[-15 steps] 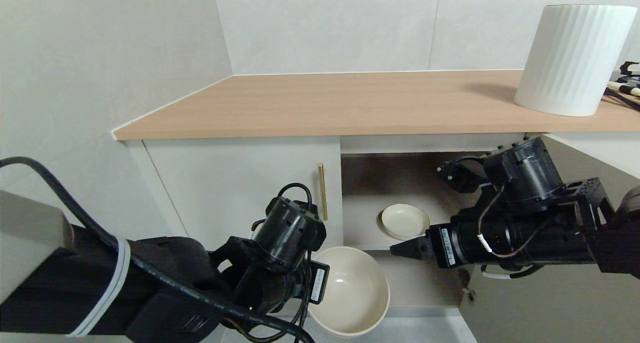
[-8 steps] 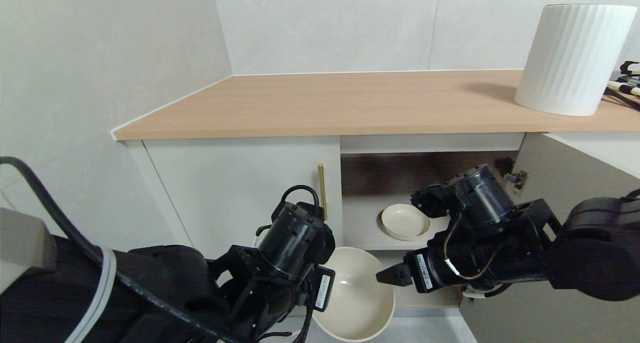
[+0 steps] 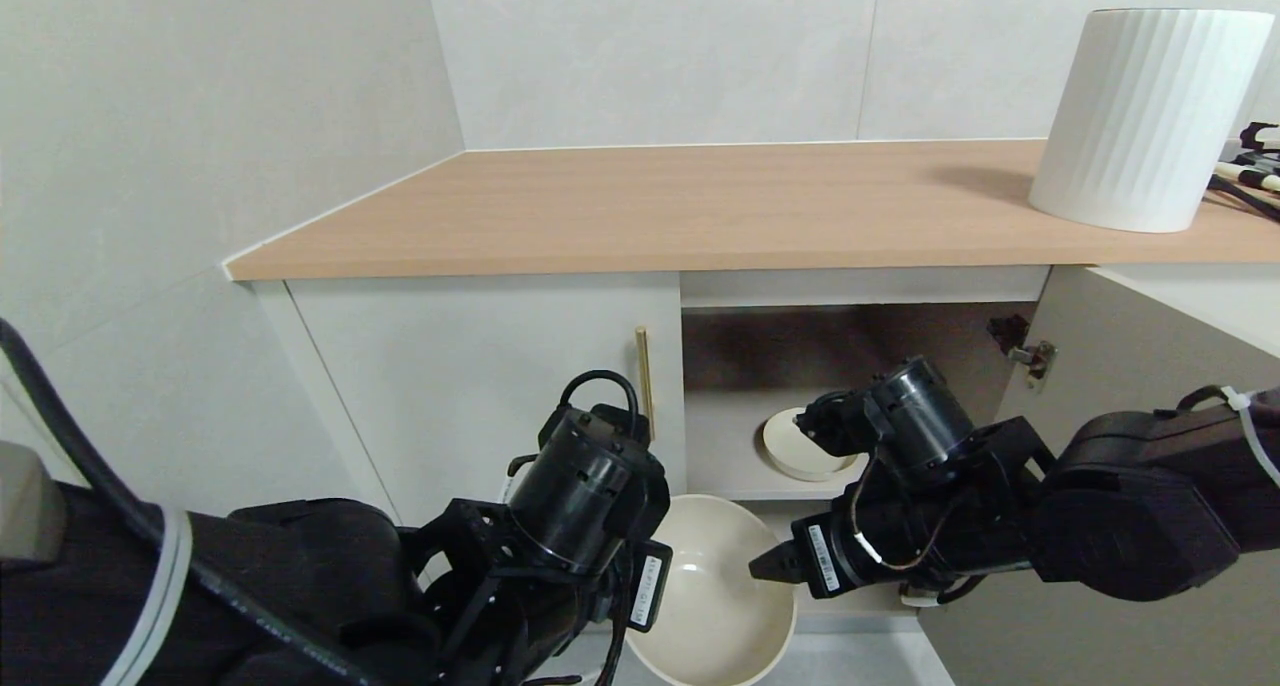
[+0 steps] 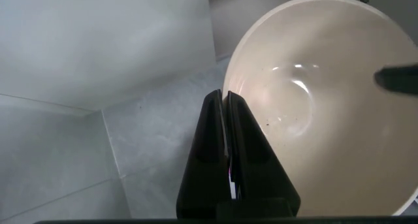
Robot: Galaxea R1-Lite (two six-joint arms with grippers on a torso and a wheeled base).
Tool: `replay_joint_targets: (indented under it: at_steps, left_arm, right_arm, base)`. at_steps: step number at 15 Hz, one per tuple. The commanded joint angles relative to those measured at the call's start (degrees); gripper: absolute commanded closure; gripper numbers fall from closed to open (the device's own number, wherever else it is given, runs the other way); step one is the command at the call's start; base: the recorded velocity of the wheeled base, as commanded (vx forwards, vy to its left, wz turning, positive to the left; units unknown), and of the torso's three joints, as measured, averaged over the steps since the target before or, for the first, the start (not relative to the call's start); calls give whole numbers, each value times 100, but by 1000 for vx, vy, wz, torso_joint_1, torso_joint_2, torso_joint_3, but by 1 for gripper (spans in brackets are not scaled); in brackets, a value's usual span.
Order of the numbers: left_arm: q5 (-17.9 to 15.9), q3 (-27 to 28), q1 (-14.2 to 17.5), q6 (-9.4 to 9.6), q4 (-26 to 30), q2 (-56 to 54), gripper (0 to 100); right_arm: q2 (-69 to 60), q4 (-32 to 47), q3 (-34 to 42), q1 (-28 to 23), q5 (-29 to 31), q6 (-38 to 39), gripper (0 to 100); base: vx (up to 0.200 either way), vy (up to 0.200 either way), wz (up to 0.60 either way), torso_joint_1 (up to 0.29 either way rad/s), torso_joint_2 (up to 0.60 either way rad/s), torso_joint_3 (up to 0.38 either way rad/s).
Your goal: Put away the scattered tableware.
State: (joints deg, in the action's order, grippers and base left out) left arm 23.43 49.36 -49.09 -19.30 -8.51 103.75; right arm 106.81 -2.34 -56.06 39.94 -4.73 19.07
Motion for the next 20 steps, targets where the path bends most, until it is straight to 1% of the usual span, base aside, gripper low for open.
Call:
replay_joint_targets:
  at_steps: [1,10,11,17,18,19,20]
  left_arm:
    - [4,-5,-13,-4,-2,-22,100]
    - [4,-14,-13,-30,-2,-13,100]
    - [4,-14,-13,-39,-28,-13,0]
    - [4,3,-4,-74,-107,-22,0]
    - [4,3,-4,-83,-195,-31,0]
    - [12,-5,22,-171,-441,-31,0]
    - [12,-5,49,-206,-538,-31,0]
  right_arm:
    - [94,-3,-1,32,-10,1,100]
    - [112,-3,-1,84,-10,1,100]
    - [120,-3,8,84,-10,1,100]
    - [129,-3,-1,102,-10,1,100]
    - [156,-12,8,102,-2,1,100]
    - [235,-74,8,41,86,18,100]
    - [331,-328,52,-91,244,80,100]
  base:
    - [0,0,0,0,0,0]
    - [0,0,0,0,0,0]
    - [0,0,0,0,0,0]
    - [0,0,0,0,0,0]
    - [0,0,0,0,0,0]
    - [0,0,0,0,0,0]
    - [0,0,0,0,0,0]
